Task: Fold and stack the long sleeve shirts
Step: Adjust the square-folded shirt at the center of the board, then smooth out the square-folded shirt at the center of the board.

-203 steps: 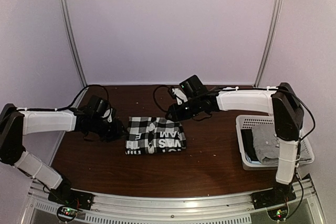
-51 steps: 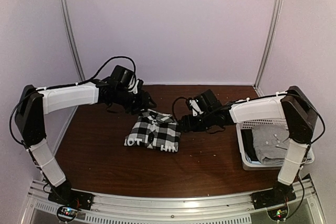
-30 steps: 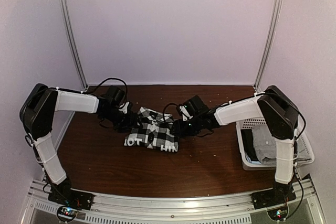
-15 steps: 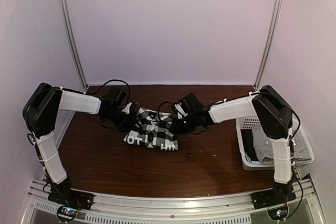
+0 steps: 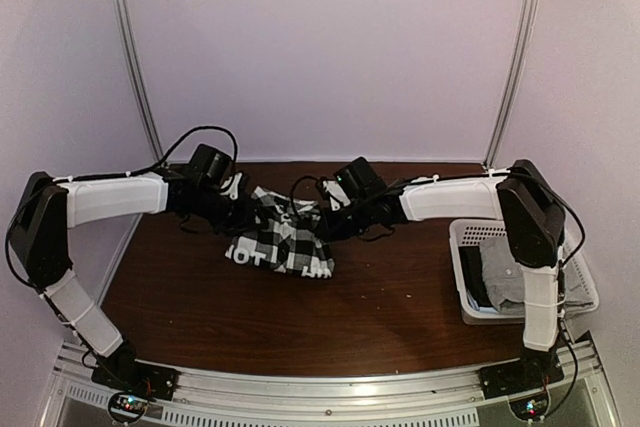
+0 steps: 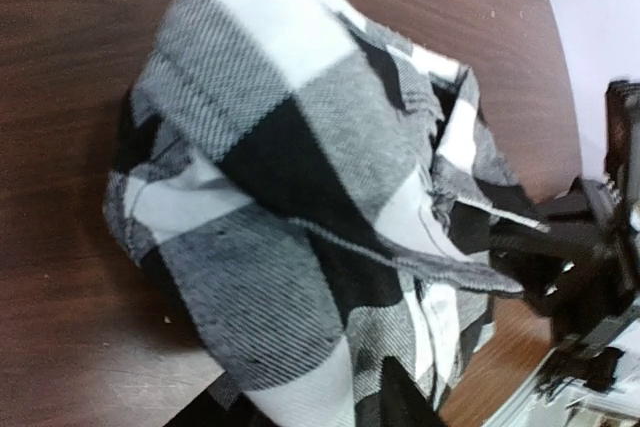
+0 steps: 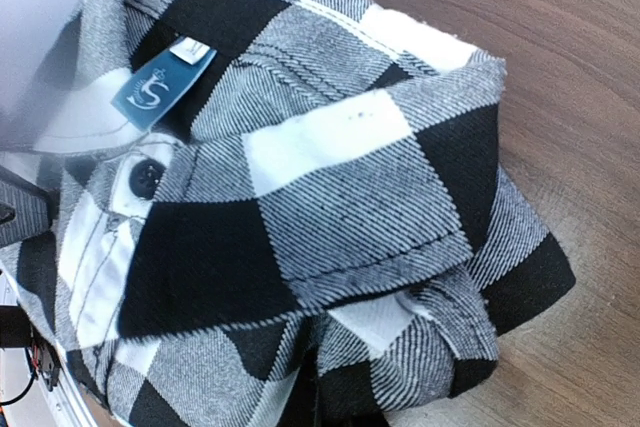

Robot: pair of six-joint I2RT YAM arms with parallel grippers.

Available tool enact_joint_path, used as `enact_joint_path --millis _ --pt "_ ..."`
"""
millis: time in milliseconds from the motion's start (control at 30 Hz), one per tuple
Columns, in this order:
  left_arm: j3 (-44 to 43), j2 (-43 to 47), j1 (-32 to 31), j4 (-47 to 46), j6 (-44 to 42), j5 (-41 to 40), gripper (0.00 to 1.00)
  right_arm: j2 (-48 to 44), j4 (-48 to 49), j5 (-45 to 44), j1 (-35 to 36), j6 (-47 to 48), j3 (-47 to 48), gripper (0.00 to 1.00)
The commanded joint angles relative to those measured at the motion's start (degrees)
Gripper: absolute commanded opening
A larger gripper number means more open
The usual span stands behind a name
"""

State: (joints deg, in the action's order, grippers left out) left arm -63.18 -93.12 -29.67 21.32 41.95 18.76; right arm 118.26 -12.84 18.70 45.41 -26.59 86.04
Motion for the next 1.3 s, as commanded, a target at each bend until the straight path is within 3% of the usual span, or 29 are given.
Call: enact_joint_path --millis 0,133,300,367,500,633,1000,1167,1267 --pt "2.60 -0.58 -0.31 -0.01 0.28 -4.96 0.54 -1.73 -2.87 3.70 -3.82 4.34 -2.22 0.04" --pt "2.58 -2.53 1.44 0.11 -1.24 -5.67 0.60 -1.08 -4.70 2.42 -6.15 6.09 -3.83 0.28" --pt "0.43 -2.54 1.89 1.74 -2.10 -8.27 0.58 -5.04 -3.40 -0.60 -6.18 5.19 -7.11 0.37" --pt "-0.18 -2.35 1.90 1.96 -2.21 -8.05 0.51 -6.58 -3.42 -2.18 -5.96 4.62 -7.44 0.38" --pt "-1.11 -1.29 1.81 2.60 -2.25 -8.01 0.26 -9.07 -3.16 -3.98 -3.97 3.93 -6.96 0.38" --pt "-1.19 -1.56 1.72 2.16 -2.27 -6.61 0.17 -8.68 -3.31 -4.06 -0.55 3.74 -4.69 0.38" --pt "-5.19 -13.14 2.37 -1.38 -2.81 -8.07 0.15 0.06 -2.75 -2.17 3.57 3.39 3.22 0.37" --pt "-5.38 -16.37 3.72 -1.72 -3.46 -9.88 0.15 2.61 -1.68 -1.26 4.07 3.11 0.92 0.37" --pt "-6.25 -16.21 4.43 -1.06 -4.33 -10.19 0.23 3.77 -1.06 -0.81 4.04 2.71 -1.06 0.37"
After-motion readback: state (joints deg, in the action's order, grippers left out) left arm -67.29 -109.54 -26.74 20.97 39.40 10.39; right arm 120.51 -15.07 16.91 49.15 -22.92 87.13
